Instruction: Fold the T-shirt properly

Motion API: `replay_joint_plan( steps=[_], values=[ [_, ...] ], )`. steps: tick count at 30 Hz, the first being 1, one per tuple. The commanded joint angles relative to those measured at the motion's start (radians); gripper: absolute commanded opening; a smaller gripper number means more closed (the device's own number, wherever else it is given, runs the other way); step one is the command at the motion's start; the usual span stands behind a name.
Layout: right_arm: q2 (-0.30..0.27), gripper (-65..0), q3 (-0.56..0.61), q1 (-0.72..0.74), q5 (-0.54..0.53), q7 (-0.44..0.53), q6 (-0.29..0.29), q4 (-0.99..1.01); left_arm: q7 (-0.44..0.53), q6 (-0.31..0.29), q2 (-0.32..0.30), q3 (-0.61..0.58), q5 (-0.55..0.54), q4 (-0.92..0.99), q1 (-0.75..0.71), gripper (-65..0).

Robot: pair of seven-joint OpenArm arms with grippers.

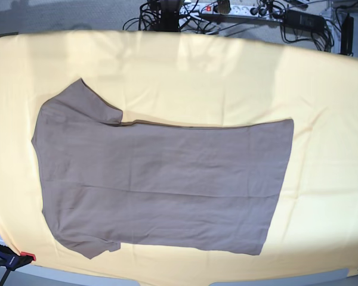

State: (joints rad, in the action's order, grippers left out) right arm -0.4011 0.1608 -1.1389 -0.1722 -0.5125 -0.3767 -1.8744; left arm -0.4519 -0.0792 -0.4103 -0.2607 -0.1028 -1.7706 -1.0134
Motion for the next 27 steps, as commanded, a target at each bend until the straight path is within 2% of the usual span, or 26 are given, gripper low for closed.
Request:
replay_joint_plan(
  steps=[1, 4, 7, 9, 12, 15, 20, 23, 27],
  values=[
    [-0.016, -65.0, 0.0, -0.053, -0.005, -0.016, 0.0, -0.069, -0.002, 0.017, -0.018, 0.002, 0.03, -0.062, -0.051, -65.0],
    [-0.042, -65.0, 0.0, -0.144, 0.066, -0.044, 0.048, -0.232, -0.012, 0.053, -0.048, 0.015, 0.11, -0.217, -0.139, -65.0],
    [-0.069, -65.0, 0.0, -0.17, 0.154, -0.05, 0.127, -0.36, -0.034, 0.054, -0.056, 0.066, 0.148, -0.361, -0.197, -65.0],
    [-0.085, -65.0, 0.0, -0.17, 0.211, -0.049, 0.177, -0.428, -0.038, 0.054, -0.055, 0.121, 0.146, -0.446, -0.223, -65.0],
    [-0.084, -65.0, 0.0, -0.17, 0.257, -0.044, 0.21, -0.482, -0.043, 0.05, -0.055, 0.212, 0.109, -0.549, -0.24, -65.0],
    [-0.084, -65.0, 0.0, -0.17, 0.279, -0.003, 0.241, -0.482, -0.043, -0.01, -0.056, 0.294, 0.063, -0.586, -0.238, -65.0],
    [-0.084, -65.0, -0.024, -0.17, 0.372, 0.014, 0.304, -0.482, -0.019, -0.043, -0.056, 0.414, 0.006, -0.586, -0.206, -65.0],
    [-0.084, -65.0, -0.08, -0.155, 0.375, 0.027, 0.306, -0.482, -0.02, -0.093, -0.058, 0.463, -0.039, -0.586, -0.16, -65.0],
    [-0.084, -65.0, -0.195, -0.058, 0.384, 0.058, 0.296, -0.482, -0.02, -0.138, -0.067, 0.509, -0.069, -0.586, -0.083, -65.0]
  ],
)
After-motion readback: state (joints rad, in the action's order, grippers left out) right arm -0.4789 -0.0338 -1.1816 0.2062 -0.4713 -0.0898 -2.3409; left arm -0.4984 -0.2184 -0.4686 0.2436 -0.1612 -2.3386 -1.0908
